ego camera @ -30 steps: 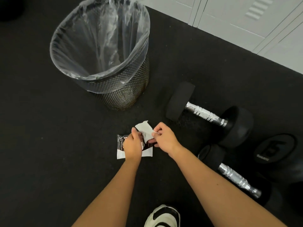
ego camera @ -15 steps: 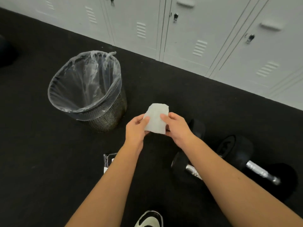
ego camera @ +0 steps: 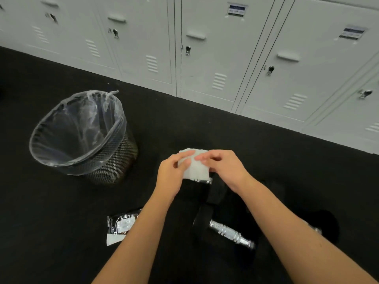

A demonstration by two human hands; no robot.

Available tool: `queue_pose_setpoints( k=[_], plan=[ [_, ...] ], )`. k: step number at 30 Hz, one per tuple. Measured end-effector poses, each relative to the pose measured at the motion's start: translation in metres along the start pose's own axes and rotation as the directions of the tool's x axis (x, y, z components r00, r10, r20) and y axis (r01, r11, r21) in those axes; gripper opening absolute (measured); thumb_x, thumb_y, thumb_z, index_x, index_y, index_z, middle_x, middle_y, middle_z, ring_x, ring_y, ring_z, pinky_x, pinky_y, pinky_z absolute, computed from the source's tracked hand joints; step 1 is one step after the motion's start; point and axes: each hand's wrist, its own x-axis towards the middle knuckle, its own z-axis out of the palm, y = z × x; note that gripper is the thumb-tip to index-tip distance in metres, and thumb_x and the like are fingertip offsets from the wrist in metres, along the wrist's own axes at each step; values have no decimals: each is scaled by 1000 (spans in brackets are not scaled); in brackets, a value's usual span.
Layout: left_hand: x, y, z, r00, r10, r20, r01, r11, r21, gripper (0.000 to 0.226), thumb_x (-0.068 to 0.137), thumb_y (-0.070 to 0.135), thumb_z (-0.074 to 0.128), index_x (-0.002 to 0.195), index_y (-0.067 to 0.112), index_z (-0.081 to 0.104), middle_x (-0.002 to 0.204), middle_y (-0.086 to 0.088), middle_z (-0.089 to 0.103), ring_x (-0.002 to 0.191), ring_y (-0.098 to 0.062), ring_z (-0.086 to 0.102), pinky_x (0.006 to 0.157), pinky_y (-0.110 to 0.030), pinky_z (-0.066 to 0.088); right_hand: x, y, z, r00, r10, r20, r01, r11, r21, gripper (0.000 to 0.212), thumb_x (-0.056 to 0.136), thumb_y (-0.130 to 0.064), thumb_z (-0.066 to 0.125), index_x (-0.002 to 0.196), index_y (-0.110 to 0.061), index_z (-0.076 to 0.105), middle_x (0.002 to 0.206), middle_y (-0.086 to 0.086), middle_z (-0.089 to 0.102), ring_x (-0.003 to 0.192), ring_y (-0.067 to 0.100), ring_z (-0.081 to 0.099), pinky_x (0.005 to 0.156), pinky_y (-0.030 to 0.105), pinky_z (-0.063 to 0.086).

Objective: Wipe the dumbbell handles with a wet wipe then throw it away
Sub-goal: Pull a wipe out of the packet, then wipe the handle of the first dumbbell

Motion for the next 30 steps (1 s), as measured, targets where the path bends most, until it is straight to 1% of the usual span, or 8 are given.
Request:
queue_pose_setpoints(
  k=[2,6,8,11,15,20,25,30],
  plan=[
    [4,-3,1,1000,13,-25,-8,983,186,27,89,10,59,112,21,66,120,2,61,112,-11,55,85,-12,41,3,1,-3,1000,6,0,-6,998,-65,22,86,-6,62,86,-24,74,103,-3,69,103,12,61,94,35,49],
    [7,-9,0,1000,-1,2,1,937,349,27,89,14,60,115,20,63,115,4,59,103,-10,55,80,-13,42,9,4,-7,994,48,103,-33,989,-144,28,80,-9,70,106,-19,66,104,-1,64,92,8,61,77,18,49],
    [8,-9,0,999,23,-24,-12,922,387,20,89,13,60,107,20,66,108,6,58,97,-8,54,74,-10,40,12,8,-8,996,52,78,-33,974,-224,28,82,-10,68,108,-19,64,99,2,64,86,10,60,75,21,50],
    [9,-10,4,998,42,-50,-18,912,409,11,86,8,62,89,18,67,99,4,53,91,-8,52,79,-17,40,19,16,-10,997,65,45,-47,948,-316,12,84,-17,66,96,-20,68,95,7,66,88,20,62,81,32,51],
    [19,-15,3,998,-30,-53,45,948,315,10,83,11,67,83,21,66,107,6,53,101,-5,52,89,-23,42,25,24,-14,990,132,59,-114,963,-245,8,84,-23,66,89,-18,65,101,5,66,97,20,61,89,37,49],
    [26,-32,4,957,-288,-42,288,958,-6,8,85,11,65,93,12,66,96,-6,71,93,-17,67,76,-26,54,34,43,-11,964,264,13,-264,960,90,10,84,-14,66,91,-12,60,102,9,67,98,22,66,89,45,54],
    [30,-53,16,866,-500,-18,484,845,-226,21,83,3,65,104,4,64,101,-13,68,95,-25,67,80,-36,57,47,64,6,946,291,-145,-293,956,8,13,81,-13,68,92,-15,61,99,5,66,93,19,65,75,36,58],
    [40,-74,34,830,-475,-293,501,865,16,8,81,7,68,86,12,64,95,-8,67,88,-20,66,82,-37,56,57,80,27,952,55,-301,-148,944,-295,12,82,-8,64,86,-18,59,90,-2,60,77,6,56,59,13,41]
  ],
)
